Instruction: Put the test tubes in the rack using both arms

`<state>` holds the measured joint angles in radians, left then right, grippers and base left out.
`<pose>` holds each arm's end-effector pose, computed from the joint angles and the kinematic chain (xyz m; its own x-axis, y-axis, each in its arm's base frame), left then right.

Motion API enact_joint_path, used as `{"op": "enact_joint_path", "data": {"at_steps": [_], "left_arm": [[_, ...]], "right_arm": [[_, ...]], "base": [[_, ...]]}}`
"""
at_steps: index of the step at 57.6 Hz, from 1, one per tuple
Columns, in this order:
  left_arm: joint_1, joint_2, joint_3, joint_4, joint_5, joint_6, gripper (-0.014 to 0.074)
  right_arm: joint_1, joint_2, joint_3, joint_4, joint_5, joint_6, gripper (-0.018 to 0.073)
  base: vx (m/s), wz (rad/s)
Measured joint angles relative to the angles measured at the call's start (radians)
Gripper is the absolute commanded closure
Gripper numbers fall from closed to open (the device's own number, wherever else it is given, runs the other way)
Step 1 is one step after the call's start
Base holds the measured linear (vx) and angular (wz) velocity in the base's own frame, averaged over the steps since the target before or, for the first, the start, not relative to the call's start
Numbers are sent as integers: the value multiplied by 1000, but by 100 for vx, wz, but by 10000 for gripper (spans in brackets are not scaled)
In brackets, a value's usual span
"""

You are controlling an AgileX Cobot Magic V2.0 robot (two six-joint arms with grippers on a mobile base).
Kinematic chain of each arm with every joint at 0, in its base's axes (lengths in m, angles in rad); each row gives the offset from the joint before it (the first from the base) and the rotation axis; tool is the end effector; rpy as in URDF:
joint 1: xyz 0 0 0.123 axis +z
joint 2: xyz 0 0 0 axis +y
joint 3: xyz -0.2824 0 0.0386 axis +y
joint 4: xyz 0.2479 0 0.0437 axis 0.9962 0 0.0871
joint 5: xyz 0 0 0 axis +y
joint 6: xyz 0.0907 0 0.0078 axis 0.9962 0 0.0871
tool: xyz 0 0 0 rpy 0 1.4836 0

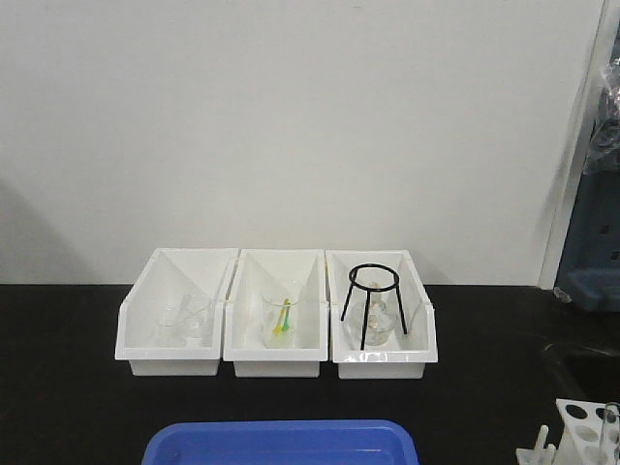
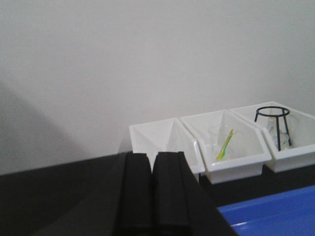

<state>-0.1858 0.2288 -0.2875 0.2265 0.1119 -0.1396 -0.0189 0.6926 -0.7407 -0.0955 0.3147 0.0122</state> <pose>0.0688 -0.0106 0.2860 0.0497 0.0775 -0.9957 0.1564 0.9841 0.0844 0.1423 -0.0054 0.3724 -0.1803 -0.0751 -0.9807 0.0339 0.9960 -0.0825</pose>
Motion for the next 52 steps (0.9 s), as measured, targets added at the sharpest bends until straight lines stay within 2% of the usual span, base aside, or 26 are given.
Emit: {"op": "enact_joint_path", "data": {"at_steps": [7, 18, 30, 52], "left_arm": [[71, -88, 108, -94, 6, 47, 602], [151, -201, 244, -124, 1, 58, 602], [162, -235, 315, -172, 24, 60, 602], [163, -235, 315, -180, 38, 61, 602]], "right_arm": [[0, 0, 0, 0, 0, 0, -11], [0, 0, 0, 0, 1, 0, -11], [0, 0, 0, 0, 1, 0, -11], [0, 0, 0, 0, 1, 0, -11]], "base": [[0, 0], [0, 0], [0, 0], [0, 0]]}}
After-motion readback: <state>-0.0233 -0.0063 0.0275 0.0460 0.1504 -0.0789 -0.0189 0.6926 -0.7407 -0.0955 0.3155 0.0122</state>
